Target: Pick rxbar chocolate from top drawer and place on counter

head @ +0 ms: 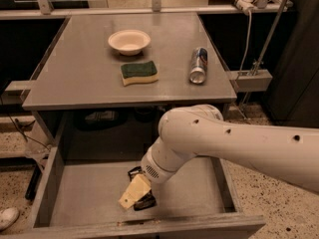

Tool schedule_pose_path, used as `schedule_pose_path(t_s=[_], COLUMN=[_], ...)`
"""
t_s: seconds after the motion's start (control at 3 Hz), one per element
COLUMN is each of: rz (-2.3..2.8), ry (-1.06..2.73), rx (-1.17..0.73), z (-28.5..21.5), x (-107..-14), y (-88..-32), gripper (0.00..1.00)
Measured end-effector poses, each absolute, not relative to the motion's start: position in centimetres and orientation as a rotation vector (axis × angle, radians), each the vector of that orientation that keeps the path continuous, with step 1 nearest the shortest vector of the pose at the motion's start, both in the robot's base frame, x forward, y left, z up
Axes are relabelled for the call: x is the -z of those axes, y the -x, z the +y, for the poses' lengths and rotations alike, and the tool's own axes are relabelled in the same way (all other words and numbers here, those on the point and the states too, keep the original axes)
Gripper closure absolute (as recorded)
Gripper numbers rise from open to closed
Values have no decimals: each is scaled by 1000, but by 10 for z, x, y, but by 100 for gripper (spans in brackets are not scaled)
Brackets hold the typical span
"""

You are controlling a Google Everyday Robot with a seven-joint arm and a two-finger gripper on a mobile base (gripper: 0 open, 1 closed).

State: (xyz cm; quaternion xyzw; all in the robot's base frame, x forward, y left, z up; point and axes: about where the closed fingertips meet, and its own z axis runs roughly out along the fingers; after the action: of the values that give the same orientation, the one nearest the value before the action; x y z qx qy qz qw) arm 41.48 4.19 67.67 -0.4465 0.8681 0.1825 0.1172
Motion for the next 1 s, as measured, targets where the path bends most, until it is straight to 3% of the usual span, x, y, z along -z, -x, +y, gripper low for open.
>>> schedule_pose_path(t_s=[0.67, 1.0], rz=[2591, 2631], ry=[1289, 1340], rx=[-534, -563], z=[56, 98], x=[-653, -627], y=[-419, -406], gripper=[0, 0])
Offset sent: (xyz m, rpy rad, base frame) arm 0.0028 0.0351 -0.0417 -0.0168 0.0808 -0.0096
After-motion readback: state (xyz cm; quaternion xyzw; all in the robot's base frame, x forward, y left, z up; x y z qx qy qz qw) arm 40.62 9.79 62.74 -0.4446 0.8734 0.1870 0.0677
